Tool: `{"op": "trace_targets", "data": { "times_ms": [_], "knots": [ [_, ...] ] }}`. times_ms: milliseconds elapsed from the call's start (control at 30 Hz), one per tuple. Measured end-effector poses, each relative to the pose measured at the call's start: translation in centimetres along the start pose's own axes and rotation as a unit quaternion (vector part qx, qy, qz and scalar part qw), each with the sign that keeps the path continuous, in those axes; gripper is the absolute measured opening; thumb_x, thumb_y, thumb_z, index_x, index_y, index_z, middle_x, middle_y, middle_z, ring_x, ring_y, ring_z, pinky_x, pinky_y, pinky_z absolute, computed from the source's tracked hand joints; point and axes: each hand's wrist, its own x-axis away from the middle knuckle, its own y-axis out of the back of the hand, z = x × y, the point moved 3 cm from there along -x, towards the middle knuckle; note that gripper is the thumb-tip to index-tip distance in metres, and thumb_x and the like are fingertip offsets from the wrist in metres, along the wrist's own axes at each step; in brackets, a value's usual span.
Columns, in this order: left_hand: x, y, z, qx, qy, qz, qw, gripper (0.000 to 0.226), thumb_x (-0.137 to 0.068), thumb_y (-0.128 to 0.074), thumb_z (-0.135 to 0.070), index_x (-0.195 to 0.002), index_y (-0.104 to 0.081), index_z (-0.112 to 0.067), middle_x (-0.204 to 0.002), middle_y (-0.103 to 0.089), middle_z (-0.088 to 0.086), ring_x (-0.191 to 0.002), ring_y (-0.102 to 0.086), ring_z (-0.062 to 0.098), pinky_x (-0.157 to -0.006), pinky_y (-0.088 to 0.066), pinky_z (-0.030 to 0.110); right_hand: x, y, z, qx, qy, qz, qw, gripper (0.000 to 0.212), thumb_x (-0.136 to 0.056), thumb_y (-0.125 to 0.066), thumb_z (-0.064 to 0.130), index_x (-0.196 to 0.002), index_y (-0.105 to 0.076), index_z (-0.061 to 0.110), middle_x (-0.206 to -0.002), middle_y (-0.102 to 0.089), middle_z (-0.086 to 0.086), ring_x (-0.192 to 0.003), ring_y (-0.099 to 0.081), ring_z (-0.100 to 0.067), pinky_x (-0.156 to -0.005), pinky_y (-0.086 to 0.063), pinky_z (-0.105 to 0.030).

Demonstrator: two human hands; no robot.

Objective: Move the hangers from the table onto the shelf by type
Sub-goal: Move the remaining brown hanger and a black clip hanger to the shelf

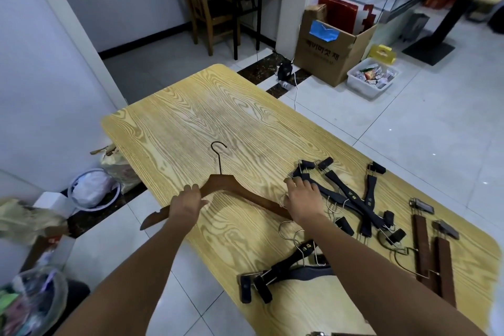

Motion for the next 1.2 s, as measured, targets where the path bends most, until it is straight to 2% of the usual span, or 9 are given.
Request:
{"op": "trace_targets", "data": {
  "times_ms": [167, 400, 667, 833, 1033, 1200],
  "knots": [
    [-0.2, 2.6, 2.4, 0.0, -0.036, -0.032, 0.999, 0.04, -0.1, -0.033, -0.041, -0.117, -0.044, -0.006, -0.114, -0.052, 0.011, -0.1, -0.06, 0.027, -0.08, -0.048, 0.036, 0.7, 0.9, -1.9, 0.064, -0.017, 0.003, 0.998, 0.053, -0.092, -0.049, 0.008, -0.141, -0.033, 0.015, -0.138, -0.045, -0.009, -0.128, -0.042, -0.028, -0.108, -0.033, -0.04],
    [0.1, 4.1, 3.1, 0.009, -0.093, -0.085, 0.992, 0.036, -0.1, -0.035, -0.038, -0.112, -0.047, -0.006, -0.108, -0.051, 0.012, -0.092, -0.057, 0.03, -0.077, -0.045, 0.04, 2.4, 0.0, -3.8, 0.139, 0.006, 0.051, 0.989, 0.067, -0.087, -0.057, 0.007, -0.146, -0.026, 0.015, -0.143, -0.036, -0.012, -0.132, -0.036, -0.031, -0.111, -0.027, -0.041],
    [-0.4, 4.1, 0.2, 0.019, -0.129, -0.087, 0.988, 0.039, -0.099, -0.039, -0.04, -0.112, -0.051, -0.005, -0.109, -0.053, 0.011, -0.095, -0.059, 0.03, -0.074, -0.043, 0.038, 2.0, -0.7, -5.1, 0.184, 0.053, 0.088, 0.977, 0.085, -0.082, -0.069, 0.013, -0.15, -0.016, 0.017, -0.154, -0.02, -0.01, -0.139, -0.027, -0.029, -0.117, -0.021, -0.041],
    [-1.3, 4.0, -0.6, 0.021, -0.126, -0.077, 0.989, 0.039, -0.098, -0.041, -0.039, -0.112, -0.051, -0.005, -0.109, -0.054, 0.011, -0.096, -0.059, 0.03, -0.076, -0.043, 0.039, 0.5, -0.9, -5.5, 0.176, 0.076, 0.098, 0.976, 0.082, -0.086, -0.064, 0.011, -0.151, -0.014, 0.018, -0.159, -0.011, -0.008, -0.145, -0.015, -0.026, -0.119, -0.015, -0.041],
    [-2.0, 4.0, -1.6, 0.06, -0.141, -0.077, 0.985, 0.034, -0.097, -0.046, -0.035, -0.105, -0.053, -0.002, -0.101, -0.055, 0.013, -0.086, -0.059, 0.033, -0.07, -0.041, 0.04, -1.4, -1.6, -6.3, 0.145, 0.099, 0.095, 0.98, 0.07, -0.092, -0.054, 0.007, -0.151, -0.018, 0.02, -0.159, -0.013, -0.003, -0.146, -0.014, -0.023, -0.119, -0.014, -0.041],
    [-2.7, 3.3, -2.6, 0.06, -0.148, -0.066, 0.985, 0.033, -0.096, -0.048, -0.034, -0.104, -0.054, -0.003, -0.1, -0.055, 0.011, -0.084, -0.059, 0.033, -0.07, -0.039, 0.038, -3.0, -2.6, -7.6, 0.143, 0.109, 0.12, 0.976, 0.079, -0.091, -0.058, 0.009, -0.152, -0.013, 0.031, -0.162, -0.001, 0.0, -0.148, 0.004, -0.028, -0.12, -0.007, -0.046]
  ]
}}
